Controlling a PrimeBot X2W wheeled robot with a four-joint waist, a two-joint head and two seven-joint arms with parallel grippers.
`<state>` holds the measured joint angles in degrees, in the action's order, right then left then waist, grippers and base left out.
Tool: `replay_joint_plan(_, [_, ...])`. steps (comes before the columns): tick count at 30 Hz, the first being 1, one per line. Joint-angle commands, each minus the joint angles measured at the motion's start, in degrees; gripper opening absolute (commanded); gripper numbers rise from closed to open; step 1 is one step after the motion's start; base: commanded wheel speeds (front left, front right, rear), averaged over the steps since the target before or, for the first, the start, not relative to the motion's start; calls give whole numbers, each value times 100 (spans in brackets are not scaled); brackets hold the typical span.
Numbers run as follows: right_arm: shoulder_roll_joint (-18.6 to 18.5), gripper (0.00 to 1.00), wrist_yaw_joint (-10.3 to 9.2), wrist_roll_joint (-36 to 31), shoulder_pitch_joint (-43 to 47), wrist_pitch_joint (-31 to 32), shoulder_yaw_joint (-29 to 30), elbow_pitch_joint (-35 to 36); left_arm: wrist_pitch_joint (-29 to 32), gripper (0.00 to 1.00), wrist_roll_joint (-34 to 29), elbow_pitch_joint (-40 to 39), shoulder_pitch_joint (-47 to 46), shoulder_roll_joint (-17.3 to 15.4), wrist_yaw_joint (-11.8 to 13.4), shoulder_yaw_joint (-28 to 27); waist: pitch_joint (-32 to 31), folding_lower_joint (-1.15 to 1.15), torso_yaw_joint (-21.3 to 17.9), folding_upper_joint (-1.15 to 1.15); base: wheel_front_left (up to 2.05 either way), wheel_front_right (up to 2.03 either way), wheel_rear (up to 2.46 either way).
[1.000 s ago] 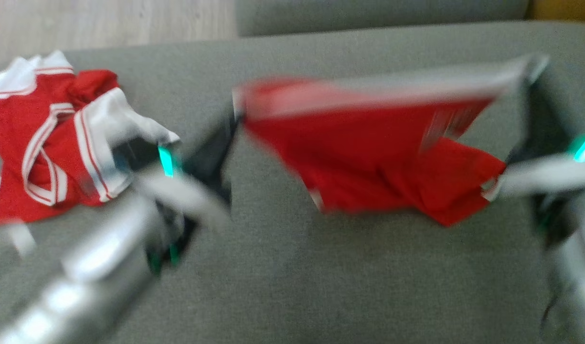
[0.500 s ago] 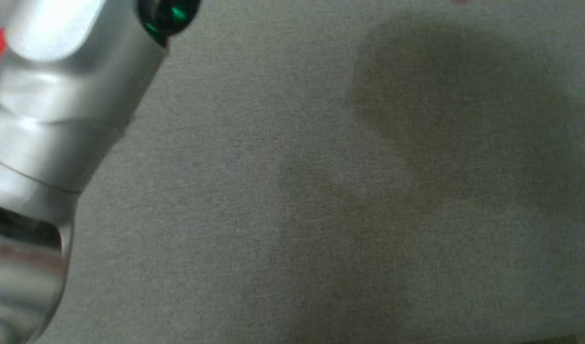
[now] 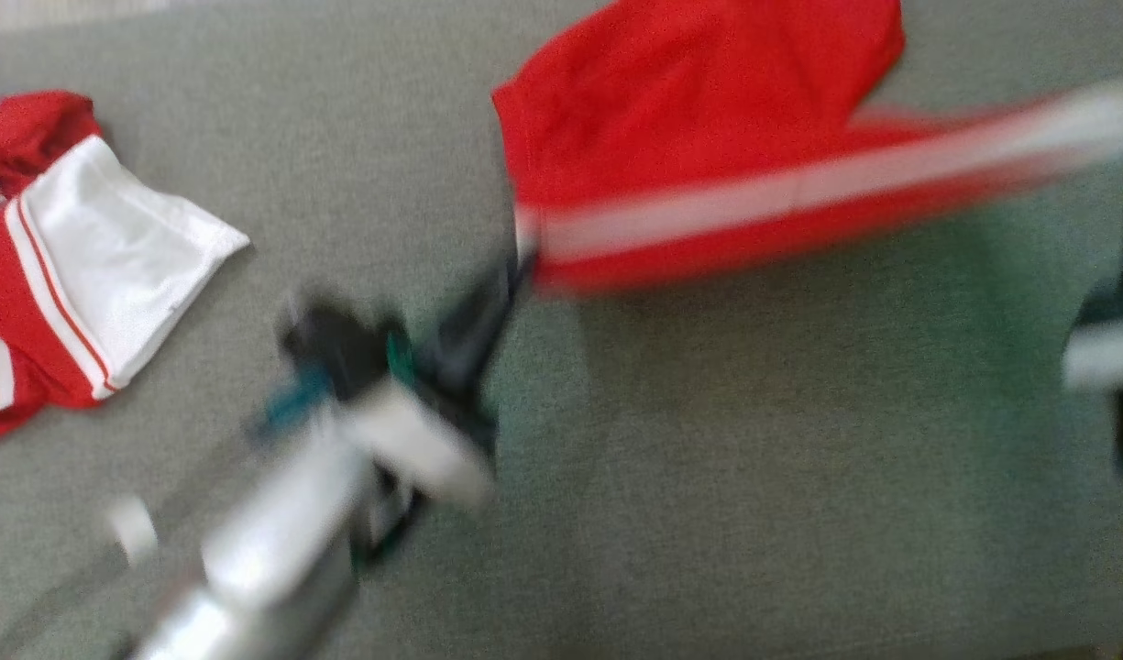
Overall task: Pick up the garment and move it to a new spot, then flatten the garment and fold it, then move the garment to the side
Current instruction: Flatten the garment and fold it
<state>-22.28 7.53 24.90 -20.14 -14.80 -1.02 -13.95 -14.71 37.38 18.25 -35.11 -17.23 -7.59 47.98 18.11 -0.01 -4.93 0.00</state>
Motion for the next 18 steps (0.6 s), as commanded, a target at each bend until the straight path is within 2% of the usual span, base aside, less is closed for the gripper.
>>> replay_joint_plan(1, [-90, 0, -4, 54, 262, -2, 8, 275, -28, 0, -139, -193, 156, -172, 12, -270, -176, 1, -35, 0, 0, 0, 0])
replay_joint_plan(5, [97, 0, -4, 77, 1449, 211, 14, 700, -29, 0, -535, -357, 1381, -214, 120, -332, -474, 1, -137, 0, 0, 0, 0])
replay_joint_plan(9, [162, 0, -4, 196, 2429, 548, 148, 1199, -29, 0, -628, -466, 2244, -285, 227, -243, -708, 1, -147, 0, 0, 0, 0])
replay_joint_plan(14, [189, 0, -4, 234, 3347, 930, 651, 2057, 22, 0, -504, -856, 2783, -455, 374, -216, -901, 1, -81, 0, 0, 0, 0])
replay_joint_plan(18, [251, 0, -4, 246, 3480, 1191, 1039, 2626, 79, 0, -309, -1362, 2806, -420, 449, -331, -925, 1, 42, 0, 0, 0, 0])
